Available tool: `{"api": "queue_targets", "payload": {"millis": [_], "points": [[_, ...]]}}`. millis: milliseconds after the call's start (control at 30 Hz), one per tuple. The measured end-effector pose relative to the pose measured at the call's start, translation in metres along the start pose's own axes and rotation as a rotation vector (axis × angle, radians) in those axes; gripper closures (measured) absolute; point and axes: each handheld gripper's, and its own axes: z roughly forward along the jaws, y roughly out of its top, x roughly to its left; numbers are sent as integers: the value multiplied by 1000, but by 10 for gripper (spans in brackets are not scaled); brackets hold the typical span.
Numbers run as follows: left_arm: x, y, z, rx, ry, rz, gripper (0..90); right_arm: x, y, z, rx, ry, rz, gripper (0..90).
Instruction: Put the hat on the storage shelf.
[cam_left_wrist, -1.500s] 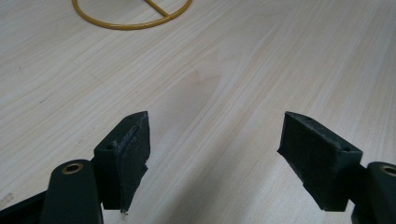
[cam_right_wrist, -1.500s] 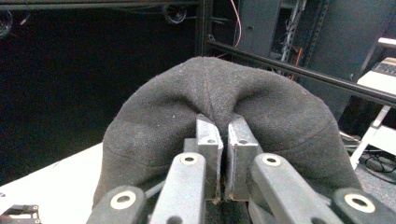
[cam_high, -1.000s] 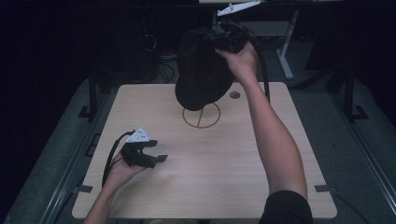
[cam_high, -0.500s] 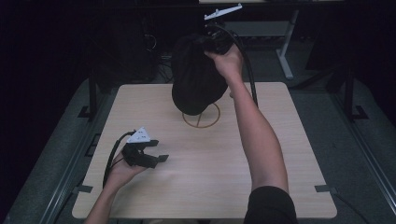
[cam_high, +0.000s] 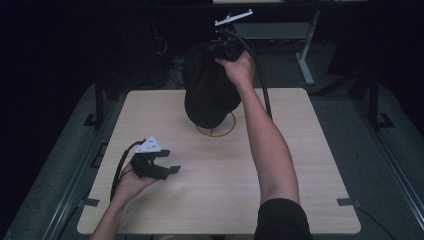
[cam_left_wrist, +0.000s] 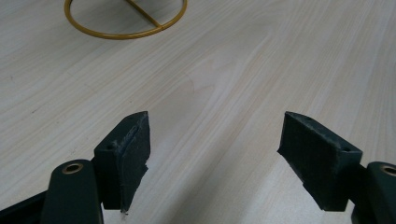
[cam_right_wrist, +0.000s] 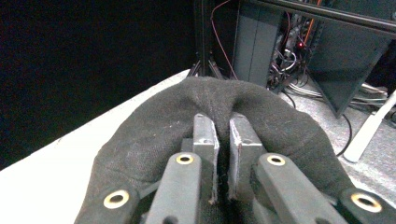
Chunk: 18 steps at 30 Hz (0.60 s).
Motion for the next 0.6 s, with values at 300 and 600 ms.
{"api": "queue_targets", "payload": {"millis": [300,600], "points": [[2,-2,-3,-5,2,-6,241,4,-12,26,106,51,10,591],[2,-2,-3,2,8,1,241,6,-17,23,89,63,11,518]]}}
